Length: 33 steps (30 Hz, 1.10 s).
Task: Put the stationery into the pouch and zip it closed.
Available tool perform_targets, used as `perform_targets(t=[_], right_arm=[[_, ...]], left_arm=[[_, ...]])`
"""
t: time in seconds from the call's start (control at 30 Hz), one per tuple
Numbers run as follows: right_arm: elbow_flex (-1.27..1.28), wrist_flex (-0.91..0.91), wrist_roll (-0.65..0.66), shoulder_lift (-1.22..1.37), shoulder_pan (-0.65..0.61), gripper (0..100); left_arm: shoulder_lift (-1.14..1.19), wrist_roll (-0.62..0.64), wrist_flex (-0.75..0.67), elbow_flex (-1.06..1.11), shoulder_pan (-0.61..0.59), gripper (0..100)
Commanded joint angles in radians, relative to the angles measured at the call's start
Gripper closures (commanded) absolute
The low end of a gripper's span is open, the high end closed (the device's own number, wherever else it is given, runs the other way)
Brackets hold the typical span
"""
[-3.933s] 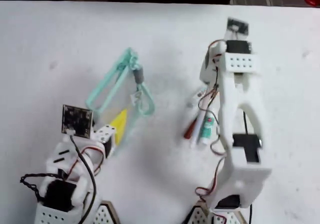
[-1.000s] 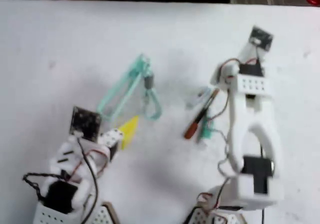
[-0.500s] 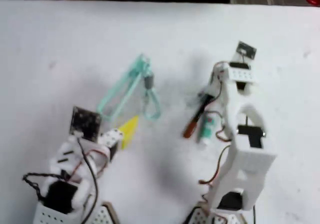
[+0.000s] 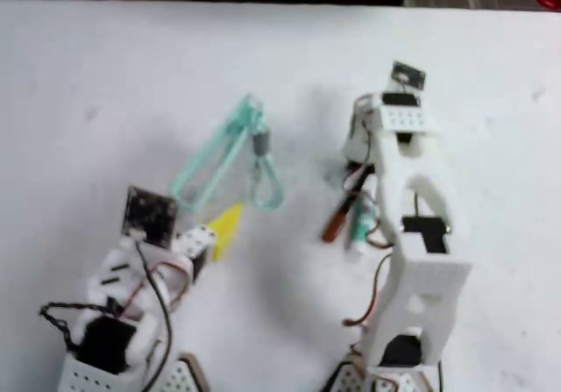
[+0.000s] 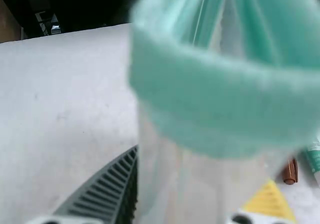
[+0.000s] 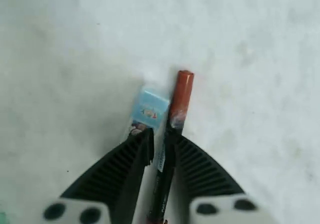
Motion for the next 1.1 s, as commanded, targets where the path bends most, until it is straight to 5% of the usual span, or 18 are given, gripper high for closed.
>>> perform_targets(t=[0.0, 1.07], right_arm=[[-0.035, -0.027, -0.009, 0.021, 0.013, 92.0], [-0.055, -0.042, 0.000, 0.056, 0.031, 98.2]], left_arm=[[-0.007, -0.012, 0.008, -0.006, 0.010, 73], [-0.007, -0.006, 0.011, -0.002, 0.012, 73]])
